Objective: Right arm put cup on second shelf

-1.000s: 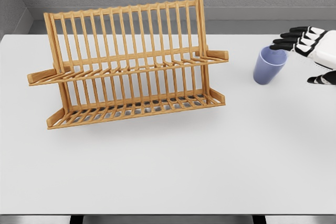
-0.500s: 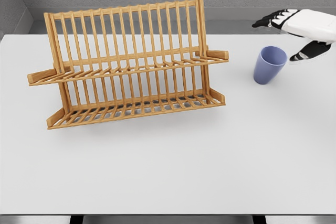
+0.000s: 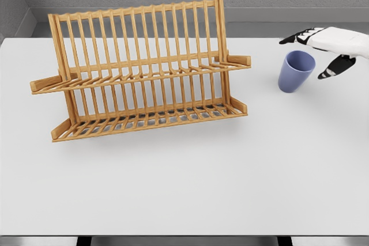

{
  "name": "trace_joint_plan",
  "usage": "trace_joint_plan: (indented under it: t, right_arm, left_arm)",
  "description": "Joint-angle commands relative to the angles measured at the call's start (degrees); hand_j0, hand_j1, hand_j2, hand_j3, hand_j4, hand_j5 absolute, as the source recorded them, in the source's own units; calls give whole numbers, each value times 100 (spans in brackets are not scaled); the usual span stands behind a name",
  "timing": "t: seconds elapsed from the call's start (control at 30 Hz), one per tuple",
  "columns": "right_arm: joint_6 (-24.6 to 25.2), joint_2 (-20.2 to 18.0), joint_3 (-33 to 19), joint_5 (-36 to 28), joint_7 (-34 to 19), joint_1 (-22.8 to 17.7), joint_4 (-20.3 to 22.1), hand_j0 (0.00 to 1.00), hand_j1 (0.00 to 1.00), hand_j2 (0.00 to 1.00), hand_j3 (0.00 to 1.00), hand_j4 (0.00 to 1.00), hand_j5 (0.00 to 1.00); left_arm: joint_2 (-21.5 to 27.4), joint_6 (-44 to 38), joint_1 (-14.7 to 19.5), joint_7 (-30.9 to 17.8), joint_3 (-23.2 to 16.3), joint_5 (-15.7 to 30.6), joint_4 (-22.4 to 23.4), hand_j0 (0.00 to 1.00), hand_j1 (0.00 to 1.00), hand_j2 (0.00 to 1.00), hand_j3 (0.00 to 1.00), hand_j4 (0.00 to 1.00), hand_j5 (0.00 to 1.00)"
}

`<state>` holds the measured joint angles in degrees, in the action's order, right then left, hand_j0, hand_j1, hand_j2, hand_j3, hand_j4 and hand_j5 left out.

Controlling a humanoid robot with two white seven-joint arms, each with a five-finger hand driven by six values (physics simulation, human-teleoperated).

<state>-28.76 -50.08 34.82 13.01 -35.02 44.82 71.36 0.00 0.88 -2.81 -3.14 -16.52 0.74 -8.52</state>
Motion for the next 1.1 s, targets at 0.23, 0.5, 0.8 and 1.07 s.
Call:
trace_joint_plan:
  t: [0.23, 0.5, 0.8, 1.07]
  right_arm:
    - [-6, 341, 446, 378, 2, 351, -711, 100, 100, 100, 100, 100, 100]
    - [2, 394, 569, 369, 2, 422, -808, 100, 100, 100, 100, 100, 100]
    - [11, 596, 640, 369, 2, 571, -966, 100, 100, 100, 100, 100, 100]
    - [11, 614, 824, 378, 2, 633, -1352, 100, 100, 100, 100, 100, 100]
  left_arm:
    - [0, 0, 0, -2, 0, -4, 0, 100, 100, 100, 100, 100, 100]
    - [0, 0, 0, -2, 0, 5, 0, 100, 100, 100, 100, 100, 100]
    - [0, 0, 0, -2, 0, -4, 0, 100, 100, 100, 100, 100, 100]
    - [0, 0, 0, -2, 0, -4, 0, 100, 100, 100, 100, 100, 100]
